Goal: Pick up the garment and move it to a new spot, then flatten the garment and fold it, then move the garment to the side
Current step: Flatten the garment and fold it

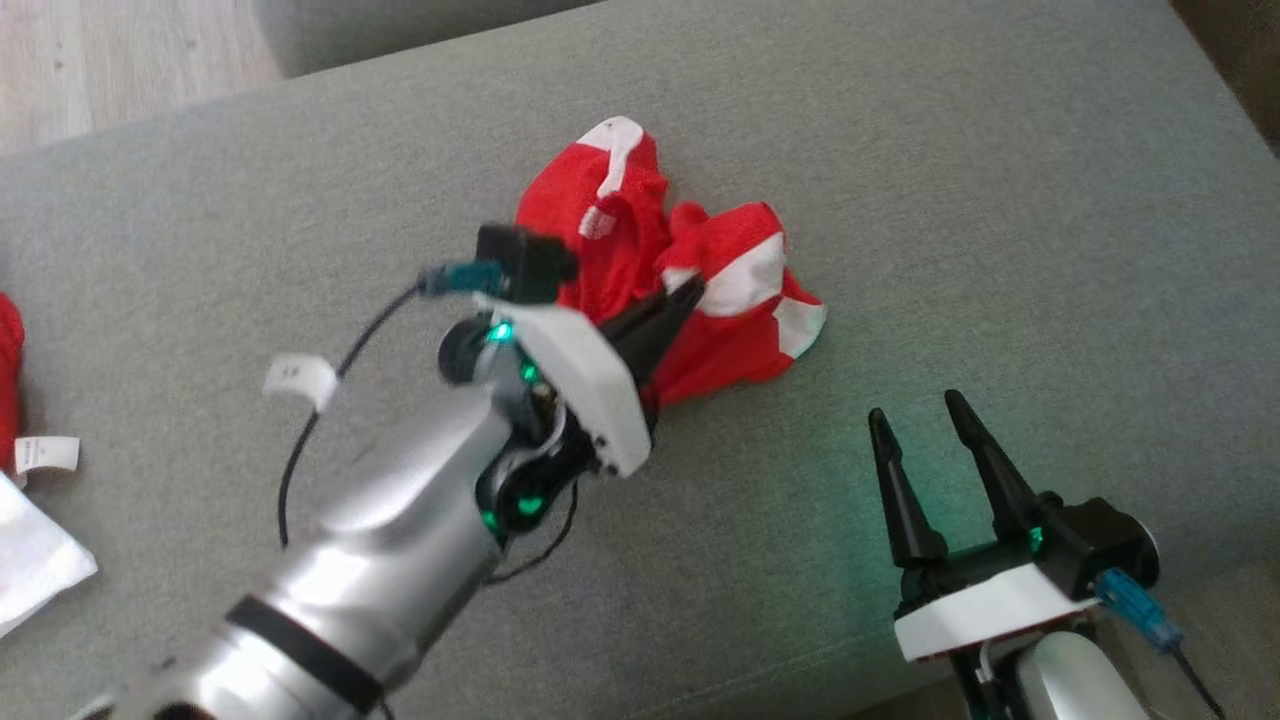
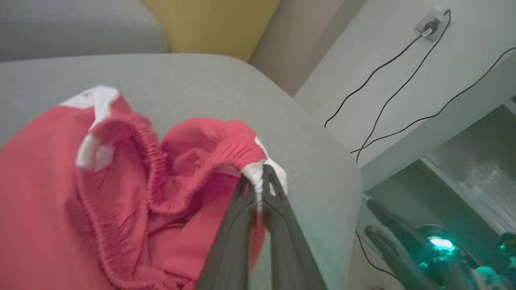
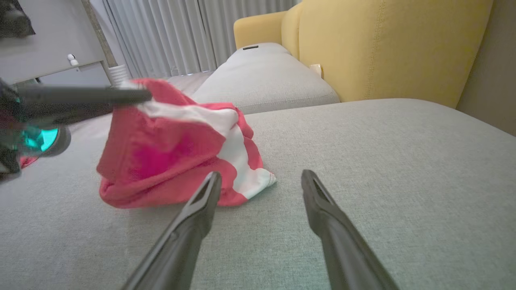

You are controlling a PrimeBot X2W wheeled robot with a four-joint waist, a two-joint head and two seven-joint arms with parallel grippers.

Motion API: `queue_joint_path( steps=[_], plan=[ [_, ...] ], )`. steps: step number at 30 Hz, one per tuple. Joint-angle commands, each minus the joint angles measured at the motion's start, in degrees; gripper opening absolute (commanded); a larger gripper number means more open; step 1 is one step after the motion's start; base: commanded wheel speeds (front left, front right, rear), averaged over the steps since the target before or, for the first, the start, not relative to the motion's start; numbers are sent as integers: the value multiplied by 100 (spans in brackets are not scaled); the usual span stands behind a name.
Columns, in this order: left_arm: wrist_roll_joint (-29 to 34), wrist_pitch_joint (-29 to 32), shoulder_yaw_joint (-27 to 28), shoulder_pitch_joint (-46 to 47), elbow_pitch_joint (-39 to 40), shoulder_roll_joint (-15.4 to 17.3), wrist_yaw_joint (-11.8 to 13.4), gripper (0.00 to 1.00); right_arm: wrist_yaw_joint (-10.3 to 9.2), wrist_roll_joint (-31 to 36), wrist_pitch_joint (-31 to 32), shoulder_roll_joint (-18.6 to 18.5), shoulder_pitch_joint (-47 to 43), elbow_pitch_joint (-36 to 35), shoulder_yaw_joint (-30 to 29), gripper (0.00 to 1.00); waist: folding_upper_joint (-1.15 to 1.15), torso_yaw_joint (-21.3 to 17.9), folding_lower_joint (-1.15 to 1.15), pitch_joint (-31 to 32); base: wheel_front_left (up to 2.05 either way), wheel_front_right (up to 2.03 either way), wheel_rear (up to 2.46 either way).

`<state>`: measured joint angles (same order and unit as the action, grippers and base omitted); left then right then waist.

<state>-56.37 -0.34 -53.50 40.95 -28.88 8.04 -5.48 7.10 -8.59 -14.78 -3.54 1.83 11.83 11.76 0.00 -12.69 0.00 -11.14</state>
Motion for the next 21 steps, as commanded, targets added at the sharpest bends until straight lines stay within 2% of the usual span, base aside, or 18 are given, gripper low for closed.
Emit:
queue_joint_path(
  steps=[1, 11, 14, 16, 21],
  plan=[
    [-59, 19, 199, 497, 234, 94, -32, 0, 39, -33, -22, 27, 188, -142, 151, 100, 0, -36, 0, 42, 0, 0, 0],
    [-440, 460, 626, 2069, 445, -72, -161, 0, 39, -156, -22, 61, 218, -37, 344, 100, 0, -312, 0, 342, 0, 0, 0],
    [-416, 309, 718, 2322, 556, -28, -177, 0, 39, -210, -22, 64, 173, -65, 342, 100, 0, -249, 0, 402, 0, 0, 0],
    [-500, 180, 759, 2198, 656, 68, -186, 0, 39, -239, -22, 64, 151, -87, 343, 100, 0, -174, 0, 432, 0, 0, 0],
    [-452, -341, 425, 1139, 1136, 658, -198, 0, 39, -232, -22, 65, 56, -111, 262, 100, 0, 153, 0, 494, 0, 0, 0]
  ],
)
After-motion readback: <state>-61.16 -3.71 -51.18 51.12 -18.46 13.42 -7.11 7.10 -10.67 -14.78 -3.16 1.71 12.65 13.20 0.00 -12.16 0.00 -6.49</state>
